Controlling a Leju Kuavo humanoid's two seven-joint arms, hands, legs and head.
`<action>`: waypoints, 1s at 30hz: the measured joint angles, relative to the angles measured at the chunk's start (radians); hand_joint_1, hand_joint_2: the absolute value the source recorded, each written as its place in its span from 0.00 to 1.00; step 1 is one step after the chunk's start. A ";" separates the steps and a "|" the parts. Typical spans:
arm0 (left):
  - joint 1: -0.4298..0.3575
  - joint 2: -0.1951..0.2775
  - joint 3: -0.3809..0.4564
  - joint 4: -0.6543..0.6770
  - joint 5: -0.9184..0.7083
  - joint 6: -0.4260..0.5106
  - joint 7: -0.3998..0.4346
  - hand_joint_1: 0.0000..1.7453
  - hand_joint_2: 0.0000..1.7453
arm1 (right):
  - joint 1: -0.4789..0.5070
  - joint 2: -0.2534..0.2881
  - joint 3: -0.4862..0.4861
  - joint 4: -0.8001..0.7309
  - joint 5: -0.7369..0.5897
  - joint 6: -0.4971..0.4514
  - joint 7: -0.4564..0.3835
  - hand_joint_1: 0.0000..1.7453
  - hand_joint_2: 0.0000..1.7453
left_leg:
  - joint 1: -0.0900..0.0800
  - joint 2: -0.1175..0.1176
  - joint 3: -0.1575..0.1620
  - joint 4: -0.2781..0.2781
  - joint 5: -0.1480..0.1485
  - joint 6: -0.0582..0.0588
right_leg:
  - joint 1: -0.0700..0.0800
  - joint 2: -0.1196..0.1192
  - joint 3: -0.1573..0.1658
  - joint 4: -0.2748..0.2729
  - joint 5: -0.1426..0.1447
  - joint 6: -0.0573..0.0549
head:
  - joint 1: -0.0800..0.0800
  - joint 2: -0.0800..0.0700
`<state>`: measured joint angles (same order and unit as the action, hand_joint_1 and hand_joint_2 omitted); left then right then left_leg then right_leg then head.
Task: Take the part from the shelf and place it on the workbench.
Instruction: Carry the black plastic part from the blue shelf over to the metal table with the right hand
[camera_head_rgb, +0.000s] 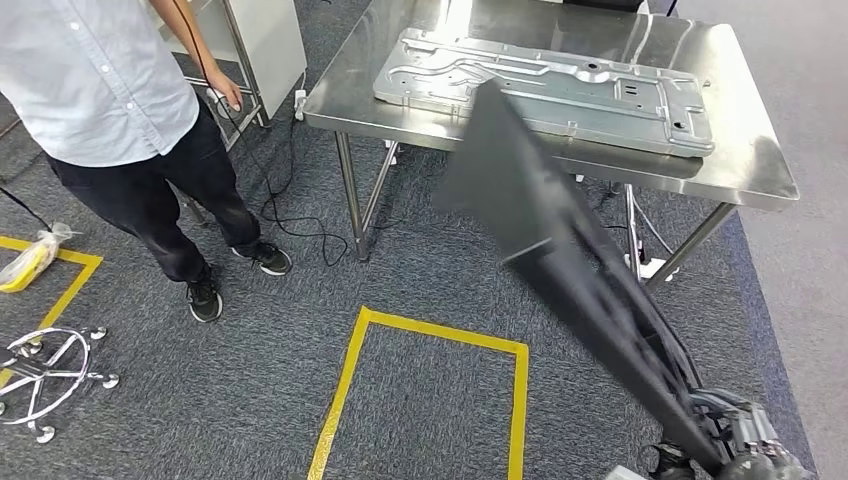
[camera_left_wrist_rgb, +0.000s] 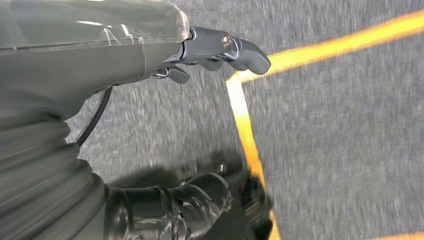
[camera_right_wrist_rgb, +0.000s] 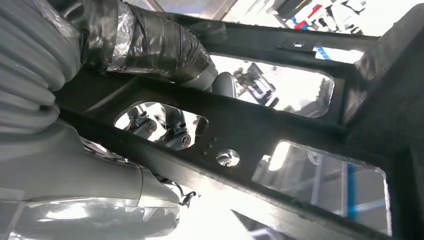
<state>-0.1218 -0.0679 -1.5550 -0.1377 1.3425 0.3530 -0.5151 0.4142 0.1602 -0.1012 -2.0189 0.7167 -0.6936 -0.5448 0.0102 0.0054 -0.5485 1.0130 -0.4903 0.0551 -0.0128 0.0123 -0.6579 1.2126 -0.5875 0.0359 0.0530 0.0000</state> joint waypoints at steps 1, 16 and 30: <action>0.001 0.000 0.000 0.000 -0.002 -0.005 -0.001 0.00 1.00 | -0.001 -0.005 0.009 0.004 0.008 0.000 0.004 1.00 1.00 | 0.000 0.003 -0.001 0.000 0.000 0.000 | -0.002 -0.002 -0.027 0.056 -0.020 0.003 | 0.000 0.000; 0.002 0.000 0.000 0.000 -0.001 -0.018 0.000 0.00 1.00 | -0.007 -0.065 0.108 0.029 0.036 0.000 0.064 1.00 1.00 | 0.001 0.003 -0.099 0.239 -0.139 -0.056 | 0.001 -0.011 0.097 -0.206 0.114 -0.052 | -0.004 0.000; 0.004 0.002 0.000 0.000 0.005 -0.024 0.000 0.00 1.00 | -0.010 -0.074 0.118 0.033 0.011 0.000 0.058 1.00 1.00 | 0.003 0.002 0.003 -0.013 0.009 -0.004 | 0.004 -0.003 0.034 -0.048 0.012 -0.008 | -0.001 0.000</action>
<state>-0.1183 -0.0657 -1.5550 -0.1376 1.3475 0.3293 -0.5147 0.4038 0.0862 0.0164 -1.9862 0.7278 -0.6939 -0.4864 0.0133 0.0071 -0.5457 1.0005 -0.4817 0.0514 -0.0090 0.0092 -0.6239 1.1646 -0.5754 0.0278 0.0520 0.0000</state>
